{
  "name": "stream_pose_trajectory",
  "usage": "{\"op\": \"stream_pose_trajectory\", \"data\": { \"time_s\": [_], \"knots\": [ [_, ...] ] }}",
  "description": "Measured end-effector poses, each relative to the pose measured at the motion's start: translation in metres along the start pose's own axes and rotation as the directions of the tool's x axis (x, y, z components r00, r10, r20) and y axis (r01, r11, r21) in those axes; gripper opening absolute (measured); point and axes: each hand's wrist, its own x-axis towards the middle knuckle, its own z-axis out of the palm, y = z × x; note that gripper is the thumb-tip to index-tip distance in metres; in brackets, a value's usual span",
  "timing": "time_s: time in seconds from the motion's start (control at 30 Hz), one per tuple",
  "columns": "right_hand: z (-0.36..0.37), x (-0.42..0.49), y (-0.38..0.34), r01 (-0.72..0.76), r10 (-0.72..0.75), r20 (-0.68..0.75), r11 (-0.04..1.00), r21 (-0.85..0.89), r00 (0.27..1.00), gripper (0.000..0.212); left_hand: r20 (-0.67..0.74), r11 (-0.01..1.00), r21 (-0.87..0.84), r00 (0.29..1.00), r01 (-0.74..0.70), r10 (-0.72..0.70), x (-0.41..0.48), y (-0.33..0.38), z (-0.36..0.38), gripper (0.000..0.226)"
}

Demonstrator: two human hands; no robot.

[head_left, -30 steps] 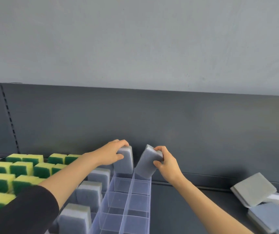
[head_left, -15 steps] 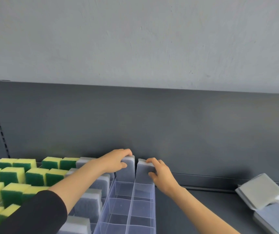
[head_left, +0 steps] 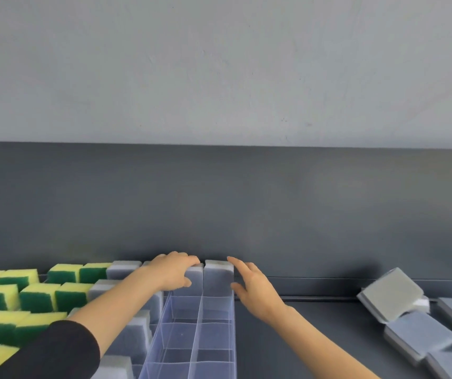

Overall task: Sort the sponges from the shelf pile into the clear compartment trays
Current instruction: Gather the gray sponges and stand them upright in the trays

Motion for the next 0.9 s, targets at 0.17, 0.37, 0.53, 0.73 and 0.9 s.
{"op": "stream_pose_trajectory", "data": {
  "time_s": [0.17, 0.37, 0.53, 0.73, 0.9],
  "knots": [
    [-0.022, -0.024, 0.015, -0.04, 0.039, -0.044, 0.999, -0.027, 0.998, 0.048, -0.173, 0.996, -0.076, 0.984, -0.05, 0.036, -0.01, 0.02, -0.008, 0.053],
    [-0.055, -0.065, 0.038, -0.136, 0.133, -0.089, 0.99, -0.031, 0.987, 0.042, -0.207, 0.979, -0.121, 0.968, -0.166, 0.139, -0.016, 0.075, -0.015, 0.048],
    [-0.092, -0.114, 0.07, -0.233, 0.221, -0.173, 0.971, -0.052, 0.96, 0.042, -0.164, 0.957, -0.108, 0.954, -0.271, 0.252, -0.015, 0.135, -0.015, 0.047],
    [-0.132, -0.175, 0.097, -0.342, 0.321, -0.244, 0.938, -0.048, 0.915, 0.039, -0.127, 0.926, -0.122, 0.931, -0.357, 0.342, -0.012, 0.202, -0.011, 0.047],
    [-0.161, -0.229, 0.121, -0.418, 0.376, -0.308, 0.905, -0.081, 0.874, 0.04, -0.113, 0.9, -0.133, 0.908, -0.415, 0.403, -0.017, 0.26, -0.001, 0.048]
  ]
}}
